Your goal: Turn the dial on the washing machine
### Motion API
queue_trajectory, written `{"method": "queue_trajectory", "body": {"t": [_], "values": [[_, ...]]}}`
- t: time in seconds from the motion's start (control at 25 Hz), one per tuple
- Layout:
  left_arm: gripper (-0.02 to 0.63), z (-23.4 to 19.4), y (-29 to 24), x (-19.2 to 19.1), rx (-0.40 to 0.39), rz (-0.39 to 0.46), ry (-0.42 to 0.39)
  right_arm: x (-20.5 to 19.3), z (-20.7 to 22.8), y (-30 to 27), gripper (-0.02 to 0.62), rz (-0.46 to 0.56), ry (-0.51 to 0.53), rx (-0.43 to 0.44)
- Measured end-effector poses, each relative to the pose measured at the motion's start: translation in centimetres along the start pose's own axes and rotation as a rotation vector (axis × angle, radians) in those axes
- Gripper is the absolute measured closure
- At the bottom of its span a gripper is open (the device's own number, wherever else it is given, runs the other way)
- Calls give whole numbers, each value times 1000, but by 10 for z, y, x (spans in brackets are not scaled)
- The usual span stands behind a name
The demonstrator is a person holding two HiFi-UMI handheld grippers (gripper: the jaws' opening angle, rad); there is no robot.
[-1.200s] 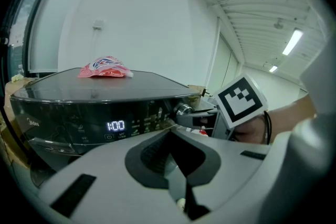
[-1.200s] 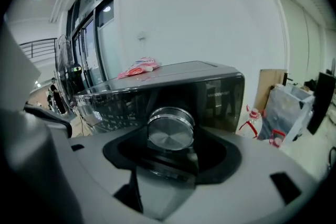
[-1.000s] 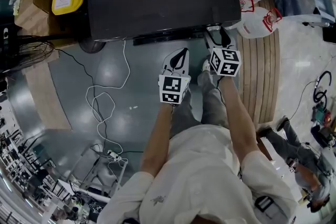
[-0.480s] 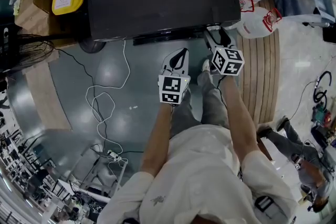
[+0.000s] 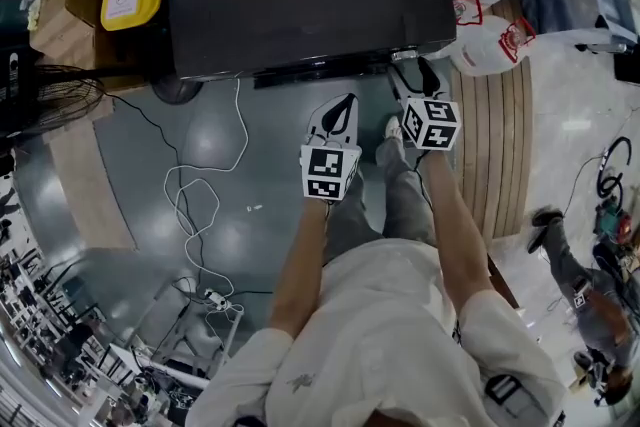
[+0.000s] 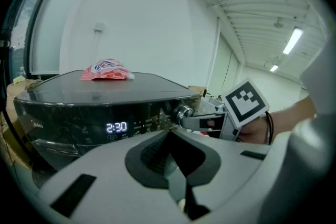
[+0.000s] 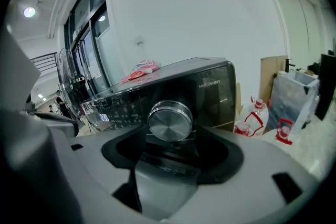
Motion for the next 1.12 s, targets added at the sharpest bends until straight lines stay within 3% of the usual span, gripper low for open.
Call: {"method": "queue_trajectory", "body": {"t": [0.88, 1.12], "values": [[594, 0, 25, 30, -8, 51, -49, 54, -43, 68, 336, 121, 243, 39], [594, 0, 39, 41, -21, 74, -69, 63, -55, 83, 341, 141, 246, 37]]}}
Point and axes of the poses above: the fingertips, and each gripper's own axes: y backward along the fingers, z to its right, x out of its top, the point moved 1 cm from there along y, backward along the fingers, and after that the axes turned 9 degrees about y, right-handed, at the moved point
